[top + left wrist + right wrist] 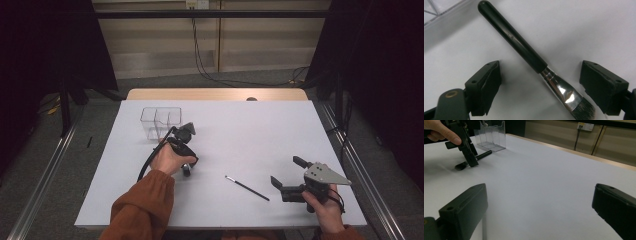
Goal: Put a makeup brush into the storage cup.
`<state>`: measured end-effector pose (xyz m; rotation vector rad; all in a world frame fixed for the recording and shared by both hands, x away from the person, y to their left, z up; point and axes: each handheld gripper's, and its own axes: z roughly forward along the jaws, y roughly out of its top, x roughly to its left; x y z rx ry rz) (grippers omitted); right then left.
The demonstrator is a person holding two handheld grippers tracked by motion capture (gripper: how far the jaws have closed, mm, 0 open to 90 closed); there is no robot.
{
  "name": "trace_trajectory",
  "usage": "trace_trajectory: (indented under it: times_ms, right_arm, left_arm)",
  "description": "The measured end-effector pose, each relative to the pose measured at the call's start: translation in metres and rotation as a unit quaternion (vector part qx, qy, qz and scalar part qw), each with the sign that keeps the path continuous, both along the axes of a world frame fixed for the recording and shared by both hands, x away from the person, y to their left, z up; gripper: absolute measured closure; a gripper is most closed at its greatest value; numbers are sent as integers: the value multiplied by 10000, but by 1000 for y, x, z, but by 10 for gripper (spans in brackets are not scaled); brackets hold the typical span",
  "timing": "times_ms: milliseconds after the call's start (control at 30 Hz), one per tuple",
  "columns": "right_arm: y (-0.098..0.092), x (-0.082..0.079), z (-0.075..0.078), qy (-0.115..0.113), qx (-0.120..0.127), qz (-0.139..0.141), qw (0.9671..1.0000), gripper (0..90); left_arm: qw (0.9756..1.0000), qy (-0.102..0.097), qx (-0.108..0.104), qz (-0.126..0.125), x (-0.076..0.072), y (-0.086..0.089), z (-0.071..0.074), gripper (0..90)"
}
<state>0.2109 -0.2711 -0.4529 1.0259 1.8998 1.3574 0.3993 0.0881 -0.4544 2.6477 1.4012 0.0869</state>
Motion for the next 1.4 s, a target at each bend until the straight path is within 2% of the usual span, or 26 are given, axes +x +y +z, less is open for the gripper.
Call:
trace_trajectory:
  times_ms: [100, 267, 400, 467, 567, 867, 1033, 1200, 1400]
  right_arm:
    - [0, 0, 0, 2, 3, -2, 10000, 0]
    - [0, 1, 0, 30, -7, -20, 10000, 0]
    - [1, 1, -1, 46, -9, -31, 10000, 0]
    - [1, 1, -1, 62, -6, -34, 10000, 0]
    - [1, 2, -1, 89, -29, -28, 10000, 0]
    - [2, 2, -1, 95, -46, 6, 9999, 0]
    - [2, 2, -1, 99, -50, 18, 9999, 0]
    - [2, 2, -1, 105, -50, 6, 9999, 0]
    - [3, 2, -1, 103, -49, 15, 9999, 0]
  left_arm:
    - [10000, 36, 65, -45, 1, -1, 1, 189]
    - [9999, 127, 53, 31, 0, -1, 3, 269]
    - [9998, 172, 15, 17, 0, 2, 5, 387]
    - [9998, 162, 53, -96, -3, 1, 7, 446]
    - [9997, 173, 0, -146, -5, 0, 8, 544]
    - [9994, 246, -52, -221, -1, 5, 8, 751]
    - [9993, 270, -21, -269, 0, 4, 9, 769]
    - [9992, 331, -95, -182, 2, 5, 8, 763]
    - [9990, 356, -14, -280, 3, 3, 8, 774]
